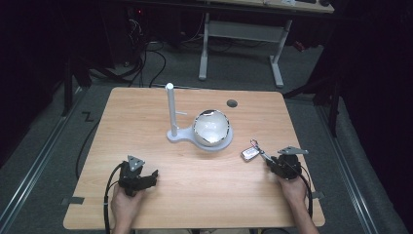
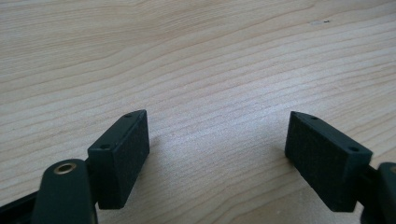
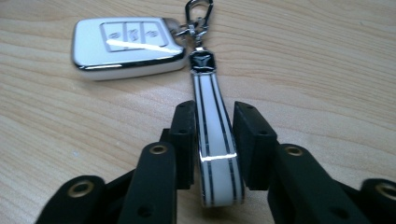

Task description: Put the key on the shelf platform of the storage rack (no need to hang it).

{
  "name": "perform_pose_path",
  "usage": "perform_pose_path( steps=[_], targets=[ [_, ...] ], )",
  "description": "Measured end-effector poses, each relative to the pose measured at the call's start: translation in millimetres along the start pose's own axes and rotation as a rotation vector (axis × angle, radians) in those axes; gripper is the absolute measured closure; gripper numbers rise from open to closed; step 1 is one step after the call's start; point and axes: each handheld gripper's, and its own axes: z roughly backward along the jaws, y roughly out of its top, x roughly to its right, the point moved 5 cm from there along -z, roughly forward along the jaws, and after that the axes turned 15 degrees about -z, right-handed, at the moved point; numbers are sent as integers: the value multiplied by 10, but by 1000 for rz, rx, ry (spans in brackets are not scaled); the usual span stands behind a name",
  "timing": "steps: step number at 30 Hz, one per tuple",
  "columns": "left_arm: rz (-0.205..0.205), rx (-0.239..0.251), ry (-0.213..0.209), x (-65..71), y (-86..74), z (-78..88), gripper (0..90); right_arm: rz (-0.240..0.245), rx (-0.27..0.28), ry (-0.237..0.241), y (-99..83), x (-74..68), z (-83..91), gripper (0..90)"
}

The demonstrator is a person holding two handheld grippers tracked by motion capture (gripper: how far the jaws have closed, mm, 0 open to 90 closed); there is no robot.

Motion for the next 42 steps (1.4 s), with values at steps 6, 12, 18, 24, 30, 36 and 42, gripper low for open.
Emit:
perform_pose_path(
  steps=[6, 12, 18, 24, 30, 36, 42],
  targets=[
    [0, 0, 0, 0, 0, 0, 221, 7, -3, -2, 3, -6, 1, 742],
    [0, 0, -1, 0, 0, 0, 221, 5, 30, 9, 27, -23, 45, 745],
    [1, 0, -1, -1, 0, 0, 221, 41, 71, 24, 94, -93, 175, 746],
    [1, 1, -1, -1, 0, 0, 222, 29, 99, 66, 182, -133, 280, 746],
    [1, 1, -2, -1, 0, 0, 222, 29, 126, 99, 267, -193, 384, 747],
    [1, 1, -2, -2, 0, 0, 222, 24, 150, 126, 326, -240, 472, 746],
    [1, 1, -2, -3, 0, 0, 223, 29, 169, 152, 388, -290, 577, 747]
  ],
)
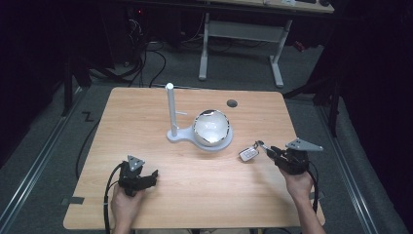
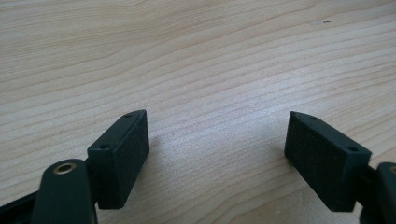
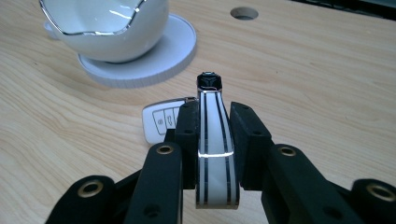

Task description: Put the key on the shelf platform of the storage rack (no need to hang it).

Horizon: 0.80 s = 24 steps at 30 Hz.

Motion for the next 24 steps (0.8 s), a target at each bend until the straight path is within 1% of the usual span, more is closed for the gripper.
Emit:
perform_pose_path(
  steps=[7, 14, 15, 17, 21, 24],
  targets=[
    [0, -1, -1, 0, 0, 1, 223, 18, 23, 22, 113, -80, 93, 746],
    [0, 0, -2, 0, 0, 1, 223, 33, 32, 39, 178, -143, 151, 747],
    [1, 0, -2, 0, 0, 1, 223, 29, 33, 41, 184, -153, 157, 747],
    [0, 0, -2, 0, 0, 1, 223, 44, 38, 51, 217, -187, 178, 747],
    [1, 0, -2, 0, 0, 1, 223, 55, 44, 66, 250, -235, 206, 747],
    [0, 0, -2, 0, 0, 1, 223, 54, 46, 75, 260, -259, 215, 747]
  ],
)
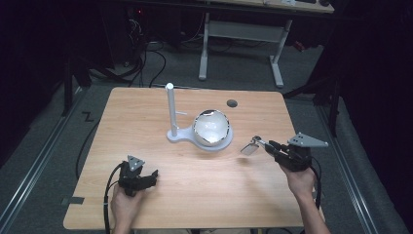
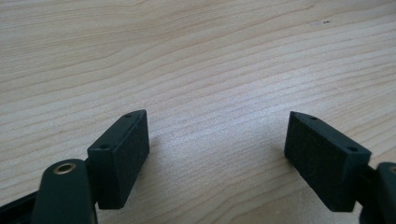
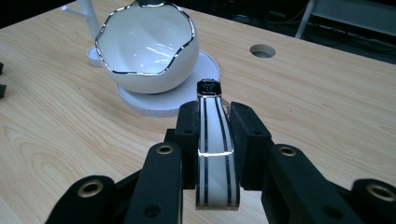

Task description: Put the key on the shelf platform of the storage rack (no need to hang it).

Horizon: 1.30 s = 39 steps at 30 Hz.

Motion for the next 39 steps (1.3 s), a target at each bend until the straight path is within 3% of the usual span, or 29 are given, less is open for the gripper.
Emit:
perform_pose_path(
  steps=[22, 39],
  targets=[
    [0, 0, -1, -1, 0, 0, 224, 34, 12, 84, 202, -259, 18, 747],
    [1, 0, -2, -2, -1, 1, 224, 58, 18, 159, 404, -487, -66, 746]
  ],
)
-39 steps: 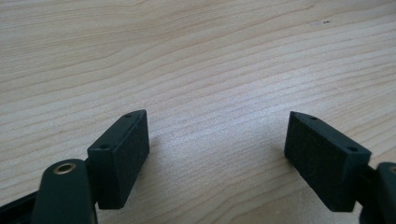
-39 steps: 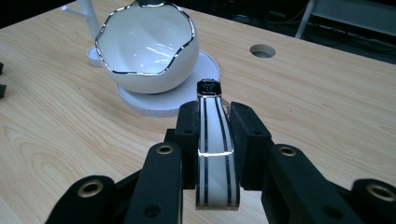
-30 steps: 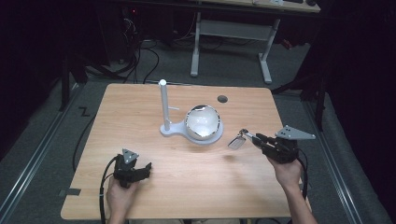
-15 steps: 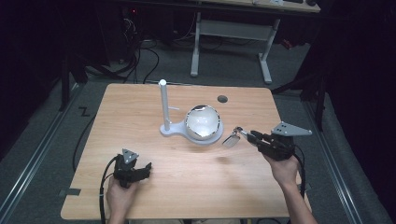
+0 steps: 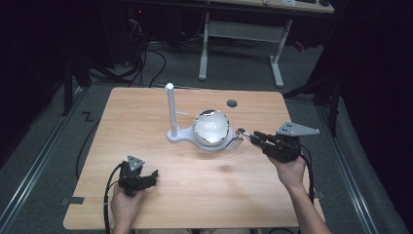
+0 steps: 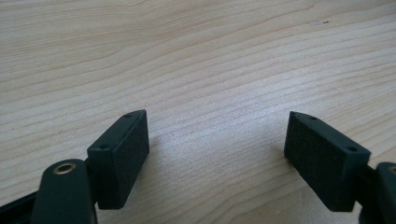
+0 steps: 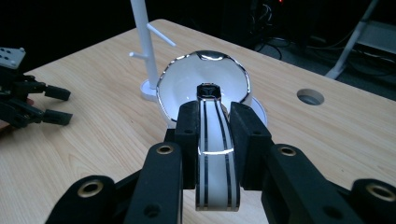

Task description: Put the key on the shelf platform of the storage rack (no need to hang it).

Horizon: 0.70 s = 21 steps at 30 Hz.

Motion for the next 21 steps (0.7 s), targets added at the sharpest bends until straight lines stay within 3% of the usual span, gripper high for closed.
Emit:
perform_pose_path(
  steps=[16, 21],
  targets=[
    [2, 2, 1, -1, 0, 0, 223, 28, 1, 30, 248, -138, -202, 746],
    [2, 2, 0, -2, 0, 0, 223, 46, 1, 17, 286, -164, -270, 746]
  ],
)
